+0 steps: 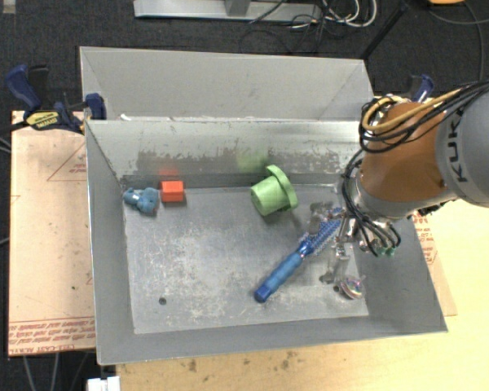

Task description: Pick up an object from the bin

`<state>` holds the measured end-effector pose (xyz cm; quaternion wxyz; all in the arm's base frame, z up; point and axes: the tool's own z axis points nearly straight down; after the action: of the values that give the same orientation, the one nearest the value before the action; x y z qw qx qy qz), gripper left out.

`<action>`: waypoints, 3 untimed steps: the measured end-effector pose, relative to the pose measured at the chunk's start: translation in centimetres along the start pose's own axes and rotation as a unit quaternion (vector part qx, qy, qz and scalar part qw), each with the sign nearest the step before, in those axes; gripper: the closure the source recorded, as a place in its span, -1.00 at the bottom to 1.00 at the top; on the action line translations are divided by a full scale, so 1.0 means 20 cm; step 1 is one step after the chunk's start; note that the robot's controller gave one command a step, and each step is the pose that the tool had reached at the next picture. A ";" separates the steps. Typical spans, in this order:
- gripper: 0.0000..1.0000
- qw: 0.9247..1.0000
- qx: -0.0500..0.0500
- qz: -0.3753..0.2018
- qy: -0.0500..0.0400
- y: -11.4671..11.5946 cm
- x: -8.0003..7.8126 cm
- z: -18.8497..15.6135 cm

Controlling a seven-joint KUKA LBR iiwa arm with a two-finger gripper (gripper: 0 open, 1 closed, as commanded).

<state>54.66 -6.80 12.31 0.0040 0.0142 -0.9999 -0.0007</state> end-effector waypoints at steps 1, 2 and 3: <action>-1.00 1.000 -0.002 -0.010 -0.002 0.32 0.01 0.27; 1.00 1.000 0.000 -0.007 -0.004 0.30 0.00 0.26; 1.00 1.000 0.000 -0.010 -0.009 0.40 -0.12 -0.29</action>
Offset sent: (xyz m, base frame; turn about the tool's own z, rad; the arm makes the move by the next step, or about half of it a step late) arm -0.0034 0.0590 -0.0510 -0.0121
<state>56.96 1.28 18.03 -0.0055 0.0238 -0.9997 -0.0009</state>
